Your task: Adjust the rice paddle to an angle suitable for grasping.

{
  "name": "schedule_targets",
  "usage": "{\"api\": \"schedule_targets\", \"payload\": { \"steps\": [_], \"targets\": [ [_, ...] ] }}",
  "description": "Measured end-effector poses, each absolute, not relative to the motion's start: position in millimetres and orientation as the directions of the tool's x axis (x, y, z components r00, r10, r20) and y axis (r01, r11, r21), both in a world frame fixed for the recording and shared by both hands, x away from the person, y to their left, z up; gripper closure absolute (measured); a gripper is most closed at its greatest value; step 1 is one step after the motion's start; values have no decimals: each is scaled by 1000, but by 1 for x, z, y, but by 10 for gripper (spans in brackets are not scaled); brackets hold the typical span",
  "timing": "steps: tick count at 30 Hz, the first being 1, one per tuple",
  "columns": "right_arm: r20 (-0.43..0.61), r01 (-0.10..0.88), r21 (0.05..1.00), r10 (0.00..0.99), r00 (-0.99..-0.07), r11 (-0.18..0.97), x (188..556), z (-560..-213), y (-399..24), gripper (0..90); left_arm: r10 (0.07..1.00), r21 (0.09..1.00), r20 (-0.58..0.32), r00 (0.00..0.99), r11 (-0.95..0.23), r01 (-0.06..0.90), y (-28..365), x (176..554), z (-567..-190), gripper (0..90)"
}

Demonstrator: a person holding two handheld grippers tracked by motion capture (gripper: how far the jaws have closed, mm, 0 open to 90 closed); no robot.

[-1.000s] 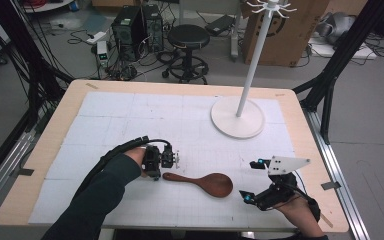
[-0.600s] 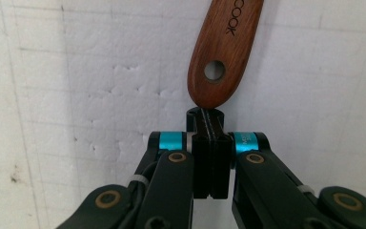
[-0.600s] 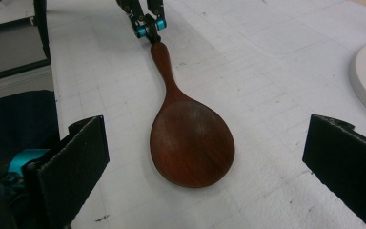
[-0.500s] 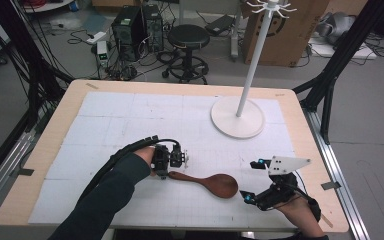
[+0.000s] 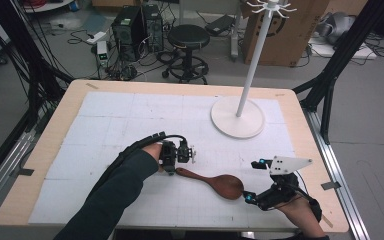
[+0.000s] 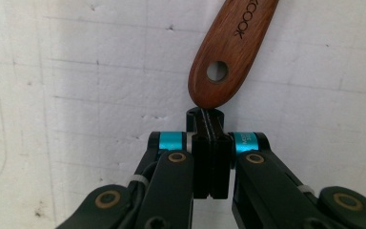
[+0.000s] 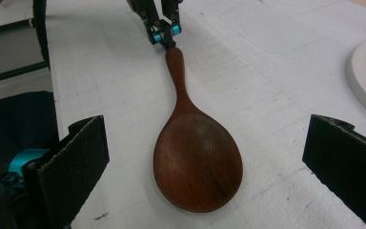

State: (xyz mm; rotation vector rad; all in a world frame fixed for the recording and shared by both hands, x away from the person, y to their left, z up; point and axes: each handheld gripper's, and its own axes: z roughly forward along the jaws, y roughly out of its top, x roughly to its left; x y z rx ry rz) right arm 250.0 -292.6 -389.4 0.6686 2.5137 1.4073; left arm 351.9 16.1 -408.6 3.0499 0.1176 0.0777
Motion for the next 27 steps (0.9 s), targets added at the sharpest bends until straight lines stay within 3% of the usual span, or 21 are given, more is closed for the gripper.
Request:
{"api": "schedule_targets", "payload": {
  "steps": [16,27],
  "targets": [
    [57,299,845,480,-875,443,249,-389,-297,4,77,118,60,995,-991,70,-10,360,-407,897],
    [56,300,846,486,-872,441,248,-389,-300,4,92,159,56,994,-984,82,3,359,-394,863]
  ]
}}
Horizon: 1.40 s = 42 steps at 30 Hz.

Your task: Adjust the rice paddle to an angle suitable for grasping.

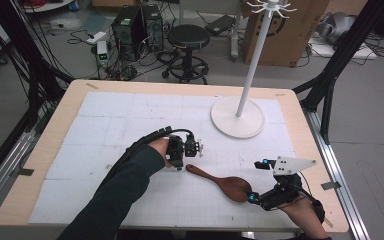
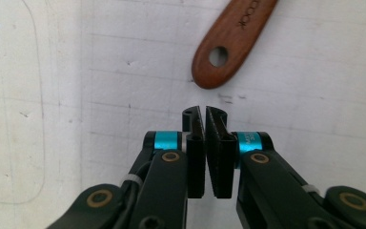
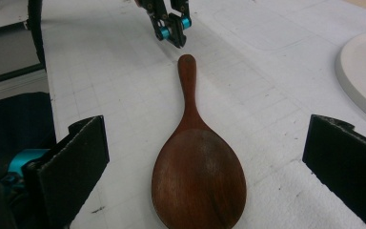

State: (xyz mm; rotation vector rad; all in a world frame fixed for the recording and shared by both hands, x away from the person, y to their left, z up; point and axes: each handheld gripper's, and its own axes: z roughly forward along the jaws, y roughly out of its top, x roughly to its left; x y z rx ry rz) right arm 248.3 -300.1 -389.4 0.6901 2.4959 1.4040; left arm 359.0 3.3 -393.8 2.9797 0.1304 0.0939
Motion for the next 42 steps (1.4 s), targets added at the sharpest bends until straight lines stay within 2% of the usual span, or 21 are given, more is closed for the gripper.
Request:
{"api": "schedule_targets", "payload": {
  "steps": [4,9,14,17,25,30,35,38,42],
  "targets": [
    [56,301,846,487,-871,441,248,-389,-300,4,109,174,42,993,-980,100,11,356,-388,842],
    [51,296,847,487,-872,441,248,-387,-301,4,187,216,0,982,-959,183,28,352,-381,770],
    [54,302,847,494,-867,437,248,-386,-303,4,220,238,-6,975,-947,215,47,346,-380,661],
    [55,303,848,498,-866,434,248,-386,-305,4,249,287,-16,968,-927,243,62,343,-377,588],
    [52,301,846,493,-869,441,249,-386,-302,4,292,412,-65,954,-863,292,99,337,-367,479],
    [51,302,845,495,-868,441,249,-386,-301,4,333,477,-50,942,-820,315,117,331,-367,273],
    [47,299,846,497,-866,441,249,-385,-301,4,374,538,-62,925,-768,347,134,325,-369,153],
    [50,302,845,497,-866,442,248,-385,-300,4,405,593,-34,914,-728,344,141,320,-368,37],
    [49,301,842,494,-868,447,248,-385,-298,4,422,657,-40,906,-672,342,154,311,-365,16]
  ]
}}
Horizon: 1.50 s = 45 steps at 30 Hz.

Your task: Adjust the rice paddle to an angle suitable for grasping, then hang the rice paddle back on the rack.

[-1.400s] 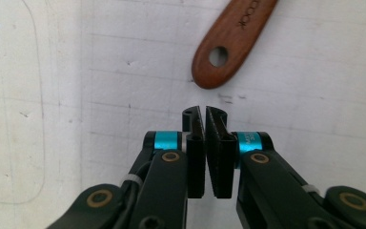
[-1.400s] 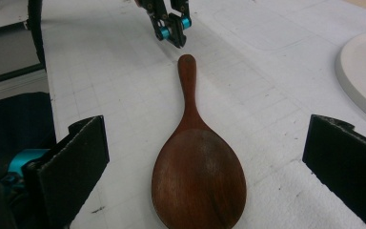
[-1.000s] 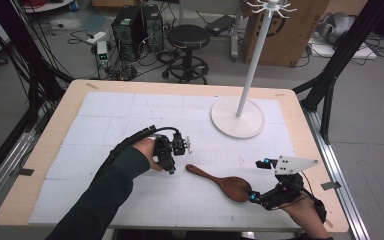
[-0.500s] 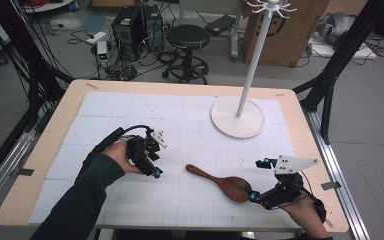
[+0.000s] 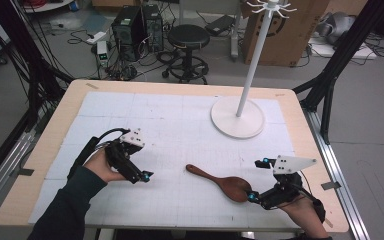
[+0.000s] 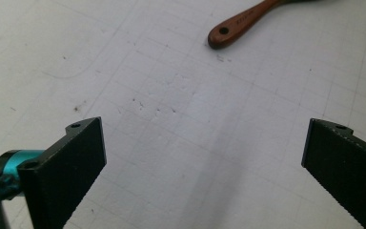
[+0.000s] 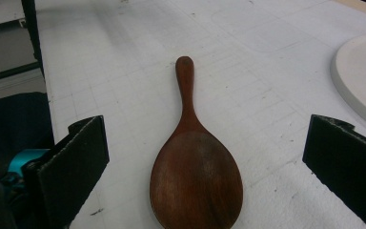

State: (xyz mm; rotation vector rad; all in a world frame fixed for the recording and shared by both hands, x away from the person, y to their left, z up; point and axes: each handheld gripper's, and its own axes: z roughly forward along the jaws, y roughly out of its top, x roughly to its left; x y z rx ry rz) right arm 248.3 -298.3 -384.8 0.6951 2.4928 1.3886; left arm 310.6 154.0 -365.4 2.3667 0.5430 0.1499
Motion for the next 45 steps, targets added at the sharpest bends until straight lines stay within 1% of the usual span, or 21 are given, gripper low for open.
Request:
{"api": "schedule_targets", "payload": {
  "steps": [7,15,22,24,27,36,45],
  "targets": [
    [60,312,835,488,-871,453,251,-385,-293,4,454,745,-88,887,-561,361,178,296,-372,16],
    [65,323,822,486,-871,469,254,-386,-287,4,456,801,-117,882,-482,356,195,286,-378,17],
    [44,317,805,483,-874,501,254,-381,-281,4,429,826,-112,896,-462,324,196,272,-383,17],
    [36,317,799,485,-874,511,254,-378,-281,4,437,821,-106,893,-468,327,197,270,-384,16],
    [33,316,802,490,-871,507,254,-373,-281,4,436,834,-114,893,-446,325,202,267,-384,17],
    [11,297,798,481,-877,524,254,-367,-274,4,434,862,-120,893,-400,311,210,265,-380,16],
    [27,317,792,490,-871,521,259,-366,-272,5,423,862,-125,898,-402,309,210,267,-382,17]
  ]
}}
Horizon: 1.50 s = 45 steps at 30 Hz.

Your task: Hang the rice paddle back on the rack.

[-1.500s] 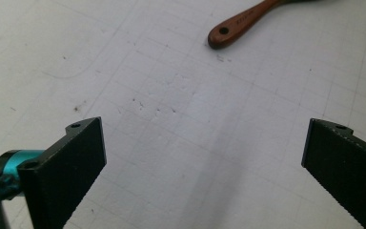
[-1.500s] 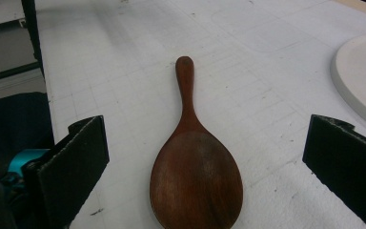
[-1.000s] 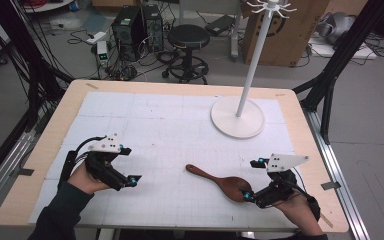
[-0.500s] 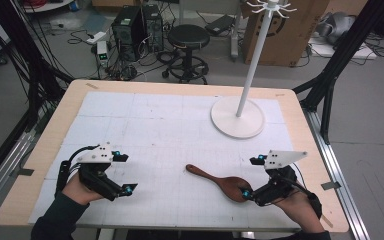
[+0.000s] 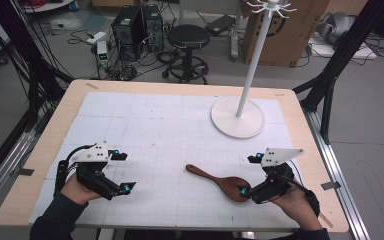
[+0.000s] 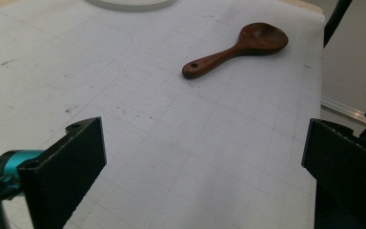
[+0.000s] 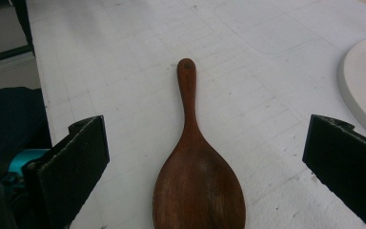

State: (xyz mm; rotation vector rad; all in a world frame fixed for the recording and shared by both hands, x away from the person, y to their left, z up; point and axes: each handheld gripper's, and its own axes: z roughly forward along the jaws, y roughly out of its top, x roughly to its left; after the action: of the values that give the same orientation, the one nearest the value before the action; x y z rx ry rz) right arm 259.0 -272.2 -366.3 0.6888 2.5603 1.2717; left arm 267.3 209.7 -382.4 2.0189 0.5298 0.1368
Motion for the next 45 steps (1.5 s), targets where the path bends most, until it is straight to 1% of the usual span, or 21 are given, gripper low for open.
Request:
{"api": "schedule_targets", "payload": {
  "steps": [4,8,12,19,28,45],
  "targets": [
    [14,308,795,491,-871,523,259,-363,-270,4,439,866,-129,889,-387,316,212,268,-383,17],
    [4,309,777,488,-873,548,260,-363,-267,5,449,864,-127,884,-388,321,216,268,-386,16],
    [9,315,774,488,-873,550,260,-361,-265,4,454,861,-125,882,-392,324,218,267,-388,17],
    [2,329,731,480,-877,598,263,-359,-256,4,446,858,-120,887,-402,318,216,266,-389,16],
    [22,364,672,473,-881,645,273,-359,-244,5,436,860,-117,892,-405,311,215,265,-388,17],
    [24,367,572,432,-901,733,289,-363,-214,5,424,850,-124,897,-421,316,212,265,-389,16]
  ]
}}
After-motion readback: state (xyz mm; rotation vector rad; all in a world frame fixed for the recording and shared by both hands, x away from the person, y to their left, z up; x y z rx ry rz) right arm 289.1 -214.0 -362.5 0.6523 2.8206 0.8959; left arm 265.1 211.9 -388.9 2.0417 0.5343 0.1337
